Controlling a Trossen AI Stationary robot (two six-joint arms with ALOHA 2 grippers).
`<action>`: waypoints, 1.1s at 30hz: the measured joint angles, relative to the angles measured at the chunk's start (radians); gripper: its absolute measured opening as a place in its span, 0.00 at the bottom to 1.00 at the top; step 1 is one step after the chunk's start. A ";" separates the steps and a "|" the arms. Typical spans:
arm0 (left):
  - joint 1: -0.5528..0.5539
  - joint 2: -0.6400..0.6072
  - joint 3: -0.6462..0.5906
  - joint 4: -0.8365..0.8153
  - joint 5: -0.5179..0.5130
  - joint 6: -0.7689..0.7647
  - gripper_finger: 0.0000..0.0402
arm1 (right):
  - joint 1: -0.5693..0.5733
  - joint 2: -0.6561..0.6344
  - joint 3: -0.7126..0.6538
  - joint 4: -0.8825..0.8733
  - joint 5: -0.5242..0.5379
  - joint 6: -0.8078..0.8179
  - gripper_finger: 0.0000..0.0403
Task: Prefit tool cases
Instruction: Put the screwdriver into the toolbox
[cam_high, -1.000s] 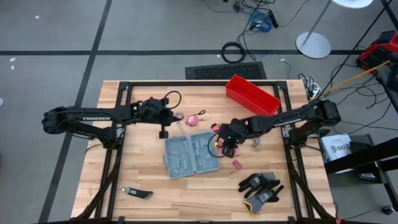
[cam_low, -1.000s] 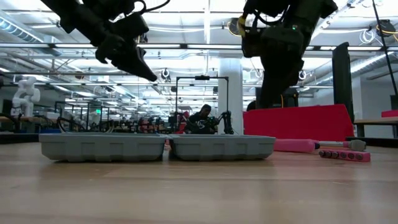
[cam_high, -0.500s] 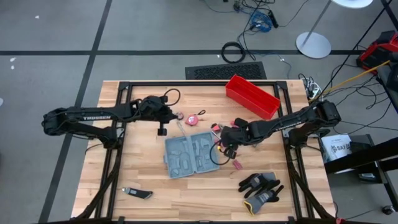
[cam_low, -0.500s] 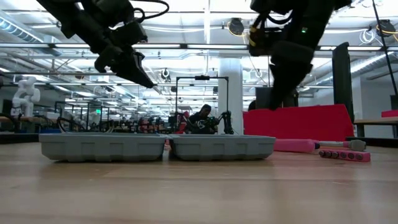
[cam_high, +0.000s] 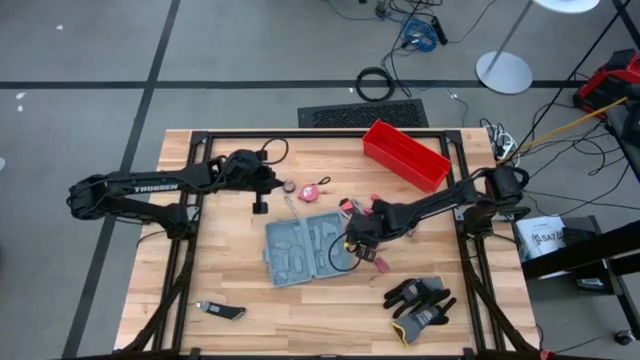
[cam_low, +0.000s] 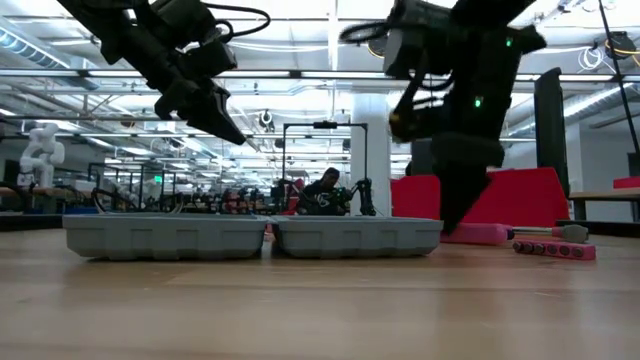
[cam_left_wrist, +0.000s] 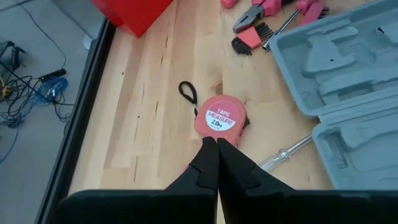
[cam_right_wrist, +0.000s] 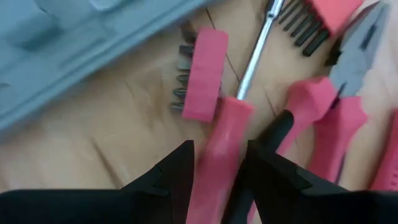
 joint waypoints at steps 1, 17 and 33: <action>0.001 0.000 0.000 0.000 0.000 -0.002 0.00 | 0.000 0.013 0.000 0.001 0.000 0.000 0.34; 0.007 0.002 0.000 -0.004 0.000 -0.015 0.00 | 0.009 0.046 0.011 0.016 -0.240 0.383 0.19; 0.008 0.002 0.000 -0.010 0.000 -0.033 0.00 | 0.057 -0.046 0.008 0.012 -0.045 0.688 0.19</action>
